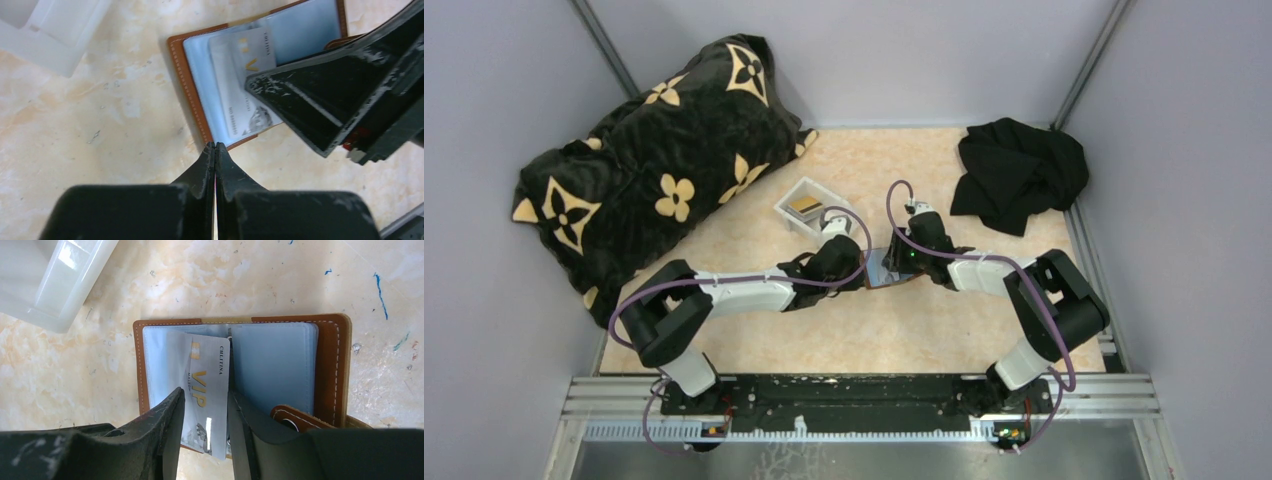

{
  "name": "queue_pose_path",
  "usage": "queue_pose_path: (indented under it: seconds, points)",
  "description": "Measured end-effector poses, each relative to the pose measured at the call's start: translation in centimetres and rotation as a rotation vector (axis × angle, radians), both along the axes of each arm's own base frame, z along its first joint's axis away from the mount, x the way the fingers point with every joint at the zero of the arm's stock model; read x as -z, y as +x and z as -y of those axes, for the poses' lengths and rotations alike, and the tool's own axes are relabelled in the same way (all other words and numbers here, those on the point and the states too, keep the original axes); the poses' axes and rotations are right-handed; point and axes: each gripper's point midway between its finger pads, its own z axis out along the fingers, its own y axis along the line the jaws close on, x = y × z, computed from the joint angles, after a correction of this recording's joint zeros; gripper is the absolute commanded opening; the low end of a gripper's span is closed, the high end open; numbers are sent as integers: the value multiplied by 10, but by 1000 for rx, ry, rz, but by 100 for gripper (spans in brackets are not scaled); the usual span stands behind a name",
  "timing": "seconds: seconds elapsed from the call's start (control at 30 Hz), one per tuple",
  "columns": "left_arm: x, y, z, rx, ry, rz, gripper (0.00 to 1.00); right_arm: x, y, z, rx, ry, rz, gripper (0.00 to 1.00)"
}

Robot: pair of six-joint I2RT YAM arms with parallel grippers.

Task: Put the credit cards into the card holder
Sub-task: Insert the credit card into the card holder.

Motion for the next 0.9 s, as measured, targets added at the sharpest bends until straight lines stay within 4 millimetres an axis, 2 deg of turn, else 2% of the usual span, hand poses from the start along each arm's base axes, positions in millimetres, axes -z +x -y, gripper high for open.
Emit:
queue_pose_path:
  seconds: [0.17, 0.53, 0.9]
  points:
    - [-6, 3, 11, 16, -49, 18, 0, 0, 0, 0, 0, 0, 0, 36]
    - [28, 3, 13, 8, -7, -33, 0, 0, 0, 0, -1, -1, 0, 36]
    - [29, 7, 14, -24, -24, -42, 0, -6, 1, 2, 2, -4, 22, 36]
